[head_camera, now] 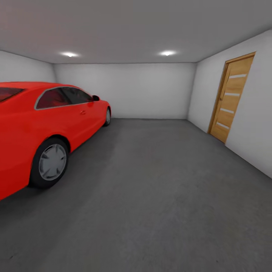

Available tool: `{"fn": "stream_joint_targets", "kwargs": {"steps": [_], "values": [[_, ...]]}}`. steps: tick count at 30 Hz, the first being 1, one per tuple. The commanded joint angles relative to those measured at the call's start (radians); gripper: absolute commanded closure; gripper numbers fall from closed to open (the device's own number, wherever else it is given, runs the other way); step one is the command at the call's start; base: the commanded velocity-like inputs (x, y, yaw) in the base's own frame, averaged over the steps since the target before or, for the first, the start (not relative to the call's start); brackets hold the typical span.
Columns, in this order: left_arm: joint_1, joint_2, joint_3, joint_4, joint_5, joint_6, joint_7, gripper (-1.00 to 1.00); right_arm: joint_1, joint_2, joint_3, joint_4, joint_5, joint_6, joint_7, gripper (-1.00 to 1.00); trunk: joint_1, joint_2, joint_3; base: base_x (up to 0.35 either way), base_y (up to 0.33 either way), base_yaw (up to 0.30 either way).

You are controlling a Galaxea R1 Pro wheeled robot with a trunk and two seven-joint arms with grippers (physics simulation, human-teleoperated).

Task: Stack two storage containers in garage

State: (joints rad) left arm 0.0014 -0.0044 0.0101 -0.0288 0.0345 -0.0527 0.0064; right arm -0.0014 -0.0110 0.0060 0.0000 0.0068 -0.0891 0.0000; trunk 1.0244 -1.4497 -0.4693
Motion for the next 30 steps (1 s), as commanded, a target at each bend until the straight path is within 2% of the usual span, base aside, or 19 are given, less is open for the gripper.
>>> {"fn": "stream_joint_targets", "kwargs": {"steps": [1, 6, 16, 26, 30], "values": [[0.0, 0.0, 0.001, 0.0, 0.004, -0.002, 0.001, -1.0, 0.0, 0.0, 0.0, 0.0, 0.0, -0.003, 0.0, -1.0, 0.001, 0.0, -0.001, 0.321, 0.0, -0.293], [0.0, 0.0, 0.002, 0.0, 0.006, -0.004, 0.002, -1.0, 0.0, 0.0, 0.0, 0.001, -0.001, -0.002, 0.001, -1.0, 0.001, 0.0, -0.001, 0.321, 0.0, -0.294], [0.0, 0.001, -0.001, 0.0, 0.067, -0.001, 0.003, -1.0, 0.0, 0.0, 0.0, 0.002, -0.002, -0.001, 0.002, -1.0, 0.001, 0.0, -0.001, 0.321, 0.0, -0.294], [0.0, 0.001, -0.001, 0.0, 0.074, -0.001, 0.004, -1.0, 0.0, 0.0, 0.018, 0.002, -0.002, -0.001, 0.002, -1.0, 0.001, 0.0, -0.001, 0.321, 0.0, -0.292], [0.0, 0.001, -0.001, 0.0, 0.075, -0.001, 0.004, -1.0, 0.0, 0.0, 0.025, 0.002, -0.004, -0.001, 0.002, -1.0, 0.001, 0.0, -0.001, 0.321, 0.0, -0.156]]}}
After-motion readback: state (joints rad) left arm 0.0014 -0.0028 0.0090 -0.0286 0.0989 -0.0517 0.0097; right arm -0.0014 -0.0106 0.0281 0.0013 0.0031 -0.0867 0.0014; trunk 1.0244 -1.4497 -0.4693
